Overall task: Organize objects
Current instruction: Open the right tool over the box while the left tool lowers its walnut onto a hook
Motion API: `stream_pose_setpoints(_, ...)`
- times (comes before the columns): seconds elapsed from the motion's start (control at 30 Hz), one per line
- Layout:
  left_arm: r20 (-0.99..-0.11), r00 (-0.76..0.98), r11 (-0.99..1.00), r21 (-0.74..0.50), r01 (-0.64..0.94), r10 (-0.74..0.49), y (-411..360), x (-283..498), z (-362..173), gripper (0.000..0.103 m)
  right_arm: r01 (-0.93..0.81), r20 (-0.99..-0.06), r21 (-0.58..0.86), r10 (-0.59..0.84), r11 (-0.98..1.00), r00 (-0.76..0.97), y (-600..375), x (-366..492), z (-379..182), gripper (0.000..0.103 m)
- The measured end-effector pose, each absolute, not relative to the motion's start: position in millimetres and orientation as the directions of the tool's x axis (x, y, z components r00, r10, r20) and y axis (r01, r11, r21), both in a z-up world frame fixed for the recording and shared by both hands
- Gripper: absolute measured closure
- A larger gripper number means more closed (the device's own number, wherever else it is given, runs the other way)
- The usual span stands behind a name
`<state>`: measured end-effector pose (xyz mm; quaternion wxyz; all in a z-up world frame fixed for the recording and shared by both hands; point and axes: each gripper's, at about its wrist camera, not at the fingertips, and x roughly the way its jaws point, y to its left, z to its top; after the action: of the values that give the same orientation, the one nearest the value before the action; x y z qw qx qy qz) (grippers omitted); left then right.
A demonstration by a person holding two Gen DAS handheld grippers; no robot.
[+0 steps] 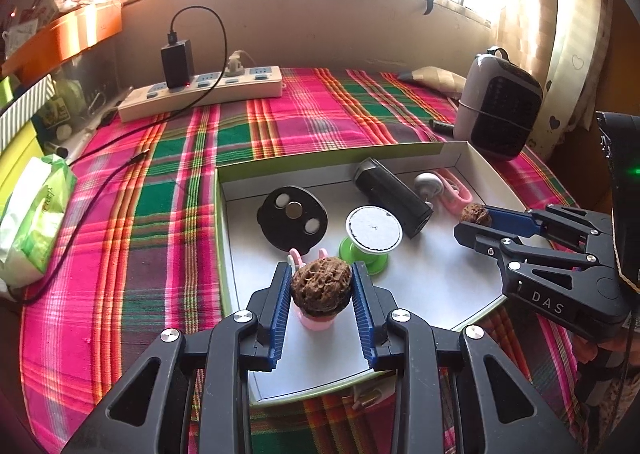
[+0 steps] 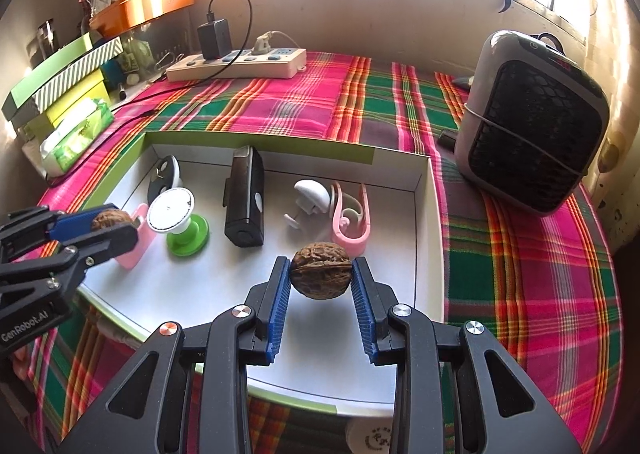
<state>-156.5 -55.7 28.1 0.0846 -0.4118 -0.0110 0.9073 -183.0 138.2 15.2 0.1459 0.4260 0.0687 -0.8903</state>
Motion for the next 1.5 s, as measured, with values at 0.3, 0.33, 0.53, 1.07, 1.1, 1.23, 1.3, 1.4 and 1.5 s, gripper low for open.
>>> stream_pose_setpoints(0.3,-0.743,-0.652,-0.988,-0.087,-0.129,0.151,-59.5,-154.0,28.9,0.075,0.317,-0.778,-0.02,-0.184,-0.948,-0.601,136.5,-183.9,11.8,0.071)
stream_pose_setpoints(0.33,-0.743,-0.653,-0.988,-0.088,-0.124,0.149,-60.8,-154.2,28.9,0.075,0.316,-0.778,-0.023,-0.182,-0.948,-0.601,136.3,-184.0,11.4,0.071)
stream_pose_setpoints(0.53,-0.737,-0.659,-0.989,-0.104,-0.109,0.15,-67.4,-155.5,30.2,0.075,0.31,-0.779,-0.033,-0.17,-0.95,-0.604,136.6,-186.0,9.5,0.071)
stream_pose_setpoints(1.07,-0.74,-0.658,-0.99,-0.089,-0.111,0.14,-62.6,-156.2,28.0,0.075,0.308,-0.765,-0.06,-0.154,-0.95,-0.625,135.1,-187.0,8.7,0.071)
stream_pose_setpoints(1.1,-0.741,-0.656,-0.99,-0.089,-0.113,0.142,-62.2,-156.2,27.4,0.075,0.309,-0.765,-0.061,-0.154,-0.949,-0.626,134.9,-186.7,8.8,0.071)
stream_pose_setpoints(1.23,-0.745,-0.654,-0.99,-0.078,-0.116,0.135,-59.9,-156.3,25.6,0.075,0.31,-0.763,-0.06,-0.156,-0.949,-0.627,134.7,-186.7,8.8,0.071)
stream_pose_setpoints(1.3,-0.745,-0.653,-0.99,-0.077,-0.114,0.133,-59.8,-156.5,25.7,0.075,0.31,-0.763,-0.059,-0.157,-0.949,-0.627,134.5,-186.4,8.8,0.071)
stream_pose_setpoints(1.4,-0.746,-0.653,-0.991,-0.074,-0.115,0.131,-59.8,-156.6,25.8,0.075,0.311,-0.763,-0.059,-0.158,-0.949,-0.627,134.4,-186.4,8.8,0.071)
stream_pose_setpoints(1.5,-0.746,-0.653,-0.991,-0.072,-0.116,0.131,-60.3,-156.9,25.6,0.074,0.311,-0.763,-0.06,-0.157,-0.949,-0.627,134.4,-185.8,8.8,0.071)
